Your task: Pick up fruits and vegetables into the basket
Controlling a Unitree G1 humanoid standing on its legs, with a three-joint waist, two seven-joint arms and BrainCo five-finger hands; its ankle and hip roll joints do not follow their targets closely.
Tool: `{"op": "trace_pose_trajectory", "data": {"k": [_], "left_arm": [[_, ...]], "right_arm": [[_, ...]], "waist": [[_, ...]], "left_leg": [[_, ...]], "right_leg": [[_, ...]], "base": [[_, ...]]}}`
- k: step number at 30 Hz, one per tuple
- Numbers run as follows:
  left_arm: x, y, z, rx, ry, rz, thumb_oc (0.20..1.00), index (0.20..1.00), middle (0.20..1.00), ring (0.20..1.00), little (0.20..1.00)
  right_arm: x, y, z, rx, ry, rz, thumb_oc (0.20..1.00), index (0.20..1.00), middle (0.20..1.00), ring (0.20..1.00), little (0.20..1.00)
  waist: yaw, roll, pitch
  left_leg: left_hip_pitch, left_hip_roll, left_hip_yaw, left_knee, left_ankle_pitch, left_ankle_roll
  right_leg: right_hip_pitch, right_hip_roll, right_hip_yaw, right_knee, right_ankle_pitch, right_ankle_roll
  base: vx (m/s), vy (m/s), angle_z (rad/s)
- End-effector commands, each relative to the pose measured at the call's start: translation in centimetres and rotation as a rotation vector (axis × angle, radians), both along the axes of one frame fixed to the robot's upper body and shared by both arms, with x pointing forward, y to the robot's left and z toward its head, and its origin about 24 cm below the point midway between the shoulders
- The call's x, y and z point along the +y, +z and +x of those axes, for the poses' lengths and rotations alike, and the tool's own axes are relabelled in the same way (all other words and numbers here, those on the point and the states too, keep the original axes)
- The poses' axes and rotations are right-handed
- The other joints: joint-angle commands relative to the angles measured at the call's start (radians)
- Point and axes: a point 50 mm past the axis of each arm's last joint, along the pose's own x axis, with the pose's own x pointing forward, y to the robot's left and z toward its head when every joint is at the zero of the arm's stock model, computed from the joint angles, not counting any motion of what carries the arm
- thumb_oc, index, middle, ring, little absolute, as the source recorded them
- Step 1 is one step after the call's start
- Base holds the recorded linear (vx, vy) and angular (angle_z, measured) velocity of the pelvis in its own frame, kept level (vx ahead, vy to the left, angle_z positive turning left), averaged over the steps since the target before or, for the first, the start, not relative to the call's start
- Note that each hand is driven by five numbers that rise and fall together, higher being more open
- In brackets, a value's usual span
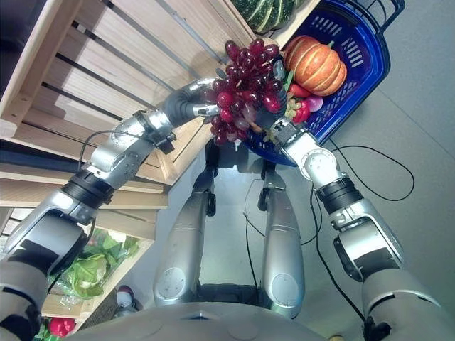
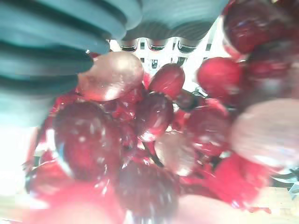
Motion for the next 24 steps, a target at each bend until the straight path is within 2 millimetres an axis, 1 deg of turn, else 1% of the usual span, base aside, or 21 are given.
{"op": "trace_pose_trajectory", "data": {"k": [1, 10, 18, 21, 22, 23, 24], "left_arm": [[-0.3, 2.3, -0.5, -0.107, 0.002, -0.157, 0.200, 0.200, 0.200, 0.200, 0.200], [-0.4, 1.5, -0.3, -0.083, 0.039, -0.097, 0.200, 0.200, 0.200, 0.200, 0.200], [-0.6, 0.4, 0.2, -0.025, 0.063, 0.005, 0.200, 0.200, 0.200, 0.200, 0.200], [-0.5, 0.0, 0.3, -0.010, 0.065, 0.048, 0.200, 0.200, 0.200, 0.200, 0.200], [-0.5, -0.1, 0.3, -0.004, 0.060, 0.060, 0.200, 0.200, 0.200, 0.200, 0.200], [-0.5, -0.1, 0.3, -0.001, 0.057, 0.070, 0.200, 0.200, 0.200, 0.200, 0.200], [-0.4, -0.2, 0.3, -0.004, 0.066, 0.092, 0.200, 0.200, 0.200, 0.200, 0.200]], "right_arm": [[2.9, 1.0, -2.1, -0.087, 0.142, 0.048, 1.000, 1.000, 1.000, 1.000, 1.000], [3.1, 0.8, -2.5, -0.105, 0.182, 0.034, 1.000, 1.000, 1.000, 1.000, 1.000], [3.4, 1.5, -2.7, -0.165, 0.192, 0.036, 1.000, 1.000, 1.000, 1.000, 1.000], [3.1, 1.9, -2.7, -0.193, 0.182, 0.035, 1.000, 1.000, 1.000, 1.000, 1.000], [2.9, 2.1, -2.6, -0.202, 0.168, 0.035, 0.881, 0.881, 0.881, 0.881, 0.881], [2.9, 2.3, -2.5, -0.207, 0.163, 0.037, 0.614, 0.614, 0.614, 0.614, 0.614], [2.8, 2.4, -2.5, -0.215, 0.158, 0.040, 0.200, 0.200, 0.200, 0.200, 0.200]], "waist": [[-0.004, -0.016, -0.036], [-0.004, -0.015, -0.036], [-0.007, -0.012, -0.036], [-0.008, -0.008, -0.036], [-0.009, -0.007, -0.036], [-0.009, -0.007, -0.036], [-0.009, -0.005, -0.036]], "left_leg": [[0.000, -0.073, -0.002, 0.103, -0.127, 0.015], [-0.002, -0.074, -0.002, 0.109, -0.128, 0.015], [-0.004, -0.077, -0.001, 0.114, -0.127, 0.016], [-0.001, -0.076, 0.001, 0.113, -0.127, 0.015], [-0.003, -0.076, 0.002, 0.114, -0.127, 0.015], [-0.005, -0.075, 0.002, 0.115, -0.127, 0.015], [-0.005, -0.075, 0.003, 0.114, -0.126, 0.015]], "right_leg": [[0.064, 0.036, -0.003, -0.047, 0.013, 0.087], [0.066, 0.035, -0.007, -0.044, 0.008, 0.085], [0.063, 0.035, -0.007, -0.041, 0.011, 0.086], [0.066, 0.035, -0.007, -0.042, 0.010, 0.087], [0.065, 0.034, -0.008, -0.042, 0.010, 0.088], [0.064, 0.033, -0.008, -0.042, 0.011, 0.088], [0.065, 0.033, -0.008, -0.045, 0.011, 0.088]], "base": [[0.00, 0.000, 0.00], [0.00, 0.000, 0.00], [0.00, 0.000, 0.00], [0.00, 0.000, 0.00], [0.00, 0.000, 0.00], [0.00, 0.000, 0.00], [0.00, 0.000, 0.00]]}}
